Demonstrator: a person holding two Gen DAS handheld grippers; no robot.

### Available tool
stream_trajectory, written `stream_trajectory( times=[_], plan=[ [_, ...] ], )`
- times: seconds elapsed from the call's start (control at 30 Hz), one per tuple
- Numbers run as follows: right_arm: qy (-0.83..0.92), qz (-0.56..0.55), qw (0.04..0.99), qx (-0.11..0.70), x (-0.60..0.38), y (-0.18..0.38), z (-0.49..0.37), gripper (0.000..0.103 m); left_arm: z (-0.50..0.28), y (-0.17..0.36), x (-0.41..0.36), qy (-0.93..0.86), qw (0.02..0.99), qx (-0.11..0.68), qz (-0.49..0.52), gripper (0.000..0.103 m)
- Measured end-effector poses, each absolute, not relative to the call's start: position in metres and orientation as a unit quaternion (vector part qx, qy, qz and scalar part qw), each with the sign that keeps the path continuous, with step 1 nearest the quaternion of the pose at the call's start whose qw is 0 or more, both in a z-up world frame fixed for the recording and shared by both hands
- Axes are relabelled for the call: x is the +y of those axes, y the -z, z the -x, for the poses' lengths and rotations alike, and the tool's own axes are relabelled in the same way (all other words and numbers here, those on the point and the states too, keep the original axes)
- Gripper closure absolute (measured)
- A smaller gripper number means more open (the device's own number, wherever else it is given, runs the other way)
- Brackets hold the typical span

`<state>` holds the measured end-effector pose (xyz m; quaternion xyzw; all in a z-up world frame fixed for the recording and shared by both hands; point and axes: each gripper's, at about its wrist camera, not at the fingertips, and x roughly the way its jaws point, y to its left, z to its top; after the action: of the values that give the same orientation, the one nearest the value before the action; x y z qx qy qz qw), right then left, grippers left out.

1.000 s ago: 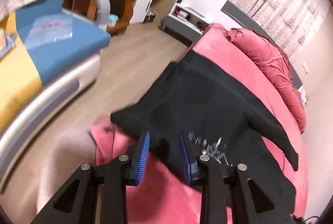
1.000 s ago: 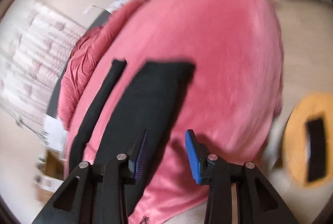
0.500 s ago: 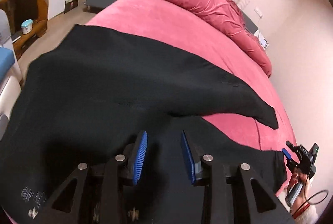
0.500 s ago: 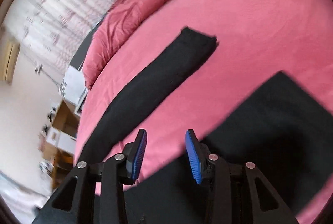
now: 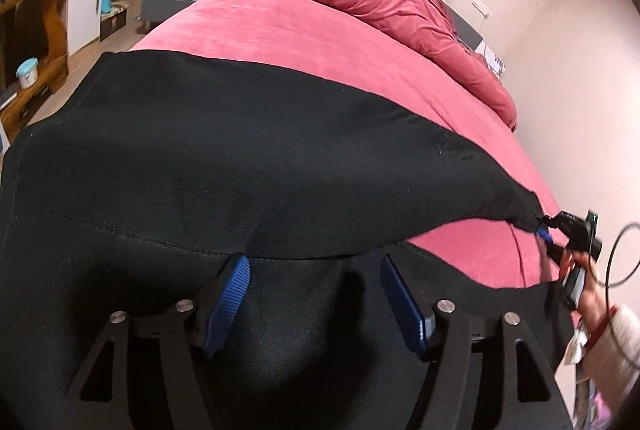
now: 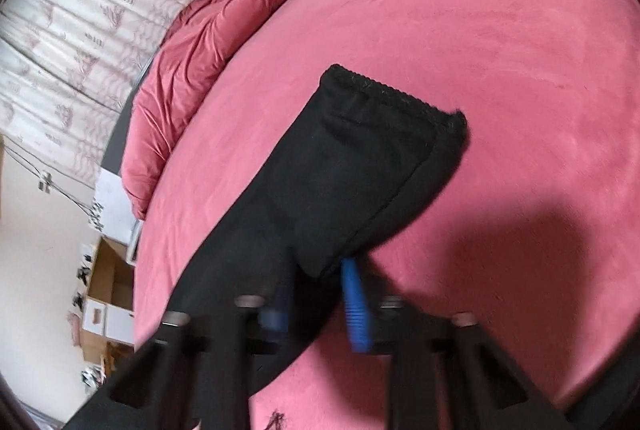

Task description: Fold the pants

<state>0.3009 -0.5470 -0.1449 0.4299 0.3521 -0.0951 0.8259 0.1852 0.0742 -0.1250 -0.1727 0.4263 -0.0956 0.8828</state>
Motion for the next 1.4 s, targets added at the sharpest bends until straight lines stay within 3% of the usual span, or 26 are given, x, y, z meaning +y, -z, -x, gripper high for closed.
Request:
stream_trajectory(
  times=[0.37,0.6,0.7,0.73,0.77,1.1,1.17,1.4],
  plan=[
    [0.088,-0.347,0.879,0.314,-0.547,0.075,-0.240,0.091,-0.157,0.123,0.068,0.189,0.850,0.449,0.201,0.035],
    [0.147,-0.355,0.839,0.386,-0.555,0.133,-0.221,0.089,-0.147,0.114,0.077,0.187,0.849,0.454,0.195,0.035],
    [0.160,-0.357,0.840,0.376,-0.554,0.136,-0.216,0.073,-0.148,0.104,0.093,0.171,0.854,0.447,0.204,0.033],
    [0.169,-0.353,0.840,0.377,-0.554,0.133,-0.213,0.060,-0.152,0.101,0.094,0.165,0.856,0.444,0.207,0.033],
    [0.184,-0.343,0.840,0.379,-0.552,0.127,-0.210,0.056,-0.153,0.098,0.099,0.158,0.858,0.442,0.209,0.033],
    [0.126,-0.171,0.899,0.384,-0.472,0.069,-0.215,0.051,-0.208,0.075,0.135,0.073,0.870,0.434,0.222,0.033],
    [0.097,-0.148,0.904,0.390,-0.451,0.069,-0.225,0.045,-0.222,0.073,0.141,0.056,0.869,0.439,0.222,0.033],
    [0.090,-0.095,0.899,0.418,-0.404,0.100,-0.247,0.045,-0.238,0.084,0.154,0.029,0.869,0.441,0.223,0.033]
  ],
)
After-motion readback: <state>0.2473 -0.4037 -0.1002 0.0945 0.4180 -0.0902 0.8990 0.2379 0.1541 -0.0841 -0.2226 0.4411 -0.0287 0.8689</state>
